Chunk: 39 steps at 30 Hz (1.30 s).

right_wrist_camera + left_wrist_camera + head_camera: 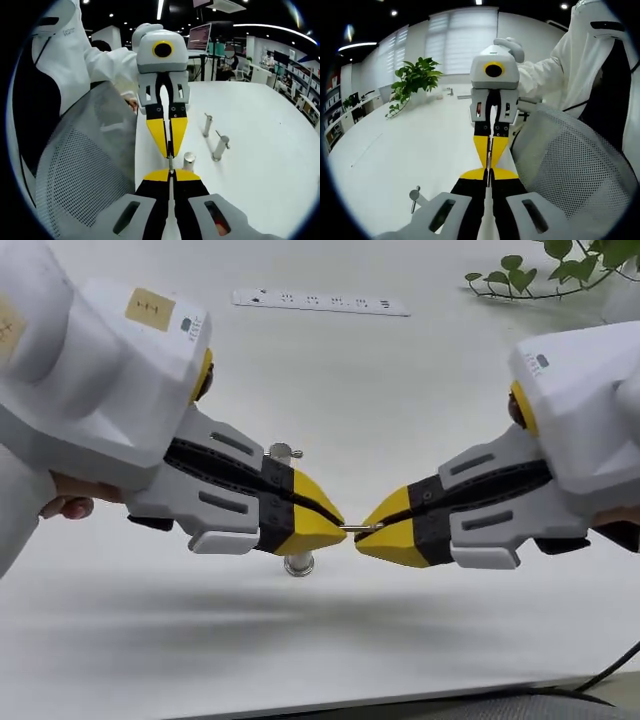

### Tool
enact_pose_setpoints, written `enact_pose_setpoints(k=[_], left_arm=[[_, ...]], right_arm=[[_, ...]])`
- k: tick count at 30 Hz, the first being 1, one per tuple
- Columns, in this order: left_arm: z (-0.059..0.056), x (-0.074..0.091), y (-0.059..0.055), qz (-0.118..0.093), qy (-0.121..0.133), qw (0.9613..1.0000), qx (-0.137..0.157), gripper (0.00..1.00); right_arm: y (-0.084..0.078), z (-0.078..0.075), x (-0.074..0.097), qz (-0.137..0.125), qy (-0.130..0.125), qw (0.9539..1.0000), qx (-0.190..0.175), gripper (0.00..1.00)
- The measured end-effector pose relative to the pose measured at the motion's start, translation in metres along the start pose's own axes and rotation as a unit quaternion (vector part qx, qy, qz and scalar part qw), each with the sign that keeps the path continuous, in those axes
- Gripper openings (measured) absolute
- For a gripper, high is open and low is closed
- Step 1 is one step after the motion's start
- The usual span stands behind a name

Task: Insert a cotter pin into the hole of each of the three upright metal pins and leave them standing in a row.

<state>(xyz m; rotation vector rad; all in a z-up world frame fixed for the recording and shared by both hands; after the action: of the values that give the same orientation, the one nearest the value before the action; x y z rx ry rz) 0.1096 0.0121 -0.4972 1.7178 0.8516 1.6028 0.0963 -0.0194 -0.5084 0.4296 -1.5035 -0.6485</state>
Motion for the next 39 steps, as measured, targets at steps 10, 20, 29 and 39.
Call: enact_pose_setpoints(k=[10,20,29,39], left_arm=[[0.019,-0.001,-0.014,0.019,0.048,0.9986,-0.009,0.22],[0.029,-0.010,-0.036,0.064,0.055,0.9964,0.004,0.19],[0.033,-0.013,-0.043,0.072,0.049,0.9960,0.017,0.10],[0.034,-0.014,-0.042,0.064,0.046,0.9964,0.031,0.10]], right_arm=[[-0.017,-0.011,-0.002,0.016,-0.026,0.9992,-0.025,0.00],[-0.032,-0.025,-0.014,0.039,-0.044,0.9976,-0.035,0.00],[-0.035,-0.031,-0.023,0.043,-0.039,0.9978,-0.033,0.00],[-0.033,-0.032,-0.029,0.041,-0.035,0.9981,-0.030,0.00]])
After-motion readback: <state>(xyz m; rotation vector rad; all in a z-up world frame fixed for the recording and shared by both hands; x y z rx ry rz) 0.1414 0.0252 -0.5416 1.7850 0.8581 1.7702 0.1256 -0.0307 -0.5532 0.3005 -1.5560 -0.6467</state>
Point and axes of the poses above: the centre of the closed fingertips' face, and the gripper's own axes: x roughly backward along the fingers, z roughly to its left, y roughly out of its top, the point moved 2 cm from there along x, roughly backward along the fingers, and after that the axes turned 11 degrees about z, right-handed, at the moved point
